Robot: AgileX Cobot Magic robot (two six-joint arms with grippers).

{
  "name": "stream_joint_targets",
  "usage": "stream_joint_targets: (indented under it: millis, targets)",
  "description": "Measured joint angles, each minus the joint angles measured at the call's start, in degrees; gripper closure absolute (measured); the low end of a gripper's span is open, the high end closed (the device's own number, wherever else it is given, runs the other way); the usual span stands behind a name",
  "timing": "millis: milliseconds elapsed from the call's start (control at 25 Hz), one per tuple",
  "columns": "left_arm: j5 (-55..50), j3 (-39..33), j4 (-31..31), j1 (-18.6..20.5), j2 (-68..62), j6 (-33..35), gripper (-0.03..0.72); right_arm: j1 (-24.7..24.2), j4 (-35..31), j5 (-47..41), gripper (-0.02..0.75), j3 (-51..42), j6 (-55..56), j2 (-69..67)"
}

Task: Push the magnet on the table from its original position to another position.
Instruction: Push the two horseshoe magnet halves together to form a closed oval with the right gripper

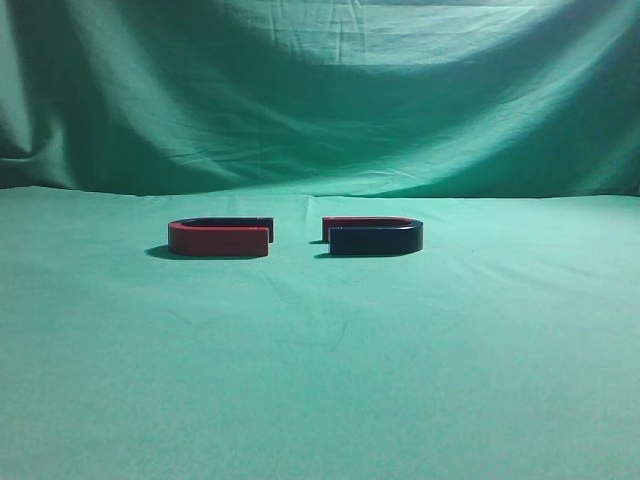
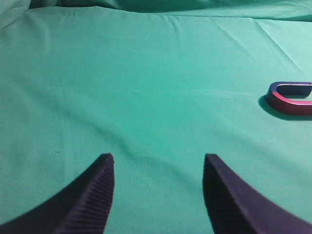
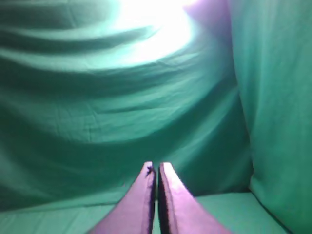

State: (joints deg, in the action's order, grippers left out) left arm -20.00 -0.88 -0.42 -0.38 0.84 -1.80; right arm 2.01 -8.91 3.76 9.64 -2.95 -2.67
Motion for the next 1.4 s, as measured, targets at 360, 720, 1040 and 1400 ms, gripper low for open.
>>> stream_joint_targets:
  millis: [360,720,1040,1400]
  targets:
    - [0.0,0.0,0.0,0.0,0.0,0.0,0.316,0.0,-0.7,-35.6,0.738,25.9,-1.8,-27.1]
    - [0.0,0.0,0.0,0.0,0.0,0.0,0.316,0.0,-7.1,-49.6,0.738,36.6,-11.2,-45.7]
    - [0.0,0.0,0.0,0.0,0.0,0.0,0.316,1.2,-14.6,-59.8,0.738,46.0,-15.9,-62.1]
    - [0.0,0.0,0.0,0.0,0.0,0.0,0.316,12.3,-14.6,-58.7,0.738,53.8,-12.0,-81.6]
